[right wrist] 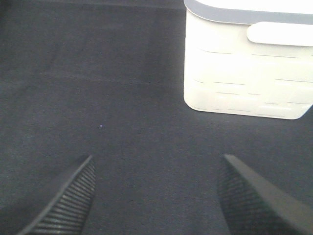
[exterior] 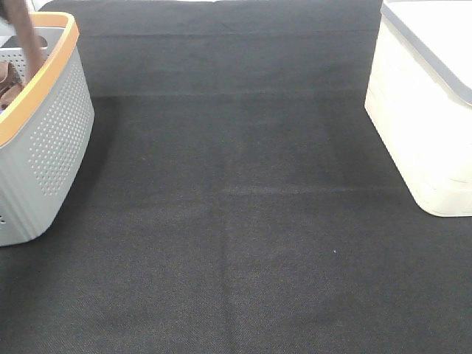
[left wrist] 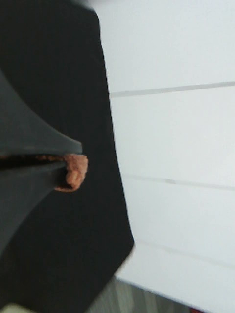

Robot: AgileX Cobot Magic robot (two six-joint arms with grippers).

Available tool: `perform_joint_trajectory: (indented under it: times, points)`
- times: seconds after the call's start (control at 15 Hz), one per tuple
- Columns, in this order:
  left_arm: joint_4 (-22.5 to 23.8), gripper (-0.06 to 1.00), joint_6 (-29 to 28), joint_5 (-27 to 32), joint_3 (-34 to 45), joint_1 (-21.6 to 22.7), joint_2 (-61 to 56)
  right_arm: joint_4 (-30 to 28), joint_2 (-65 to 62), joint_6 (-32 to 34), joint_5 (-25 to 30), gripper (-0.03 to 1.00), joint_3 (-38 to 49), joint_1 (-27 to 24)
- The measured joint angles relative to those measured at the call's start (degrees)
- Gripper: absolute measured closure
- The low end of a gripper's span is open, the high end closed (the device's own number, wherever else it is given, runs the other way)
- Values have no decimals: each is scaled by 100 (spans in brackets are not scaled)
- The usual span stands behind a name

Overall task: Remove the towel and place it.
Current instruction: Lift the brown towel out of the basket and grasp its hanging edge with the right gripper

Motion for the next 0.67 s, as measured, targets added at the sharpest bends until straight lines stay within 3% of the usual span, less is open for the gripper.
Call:
perform_joint_trajectory:
  times: [0.27, 0.47, 0.67]
  points:
    - [-1530, 94, 252, -57, 0, -29, 0, 384, 0, 0, -92, 30, 0, 0]
    - [-1662, 94, 544, -74, 0, -447, 0, 579, 86, -57, -212, 30, -6, 0]
    - [-1473, 94, 745, -178, 0, -1100, 52, 1329, 831, -688, -814, 31, -46, 0]
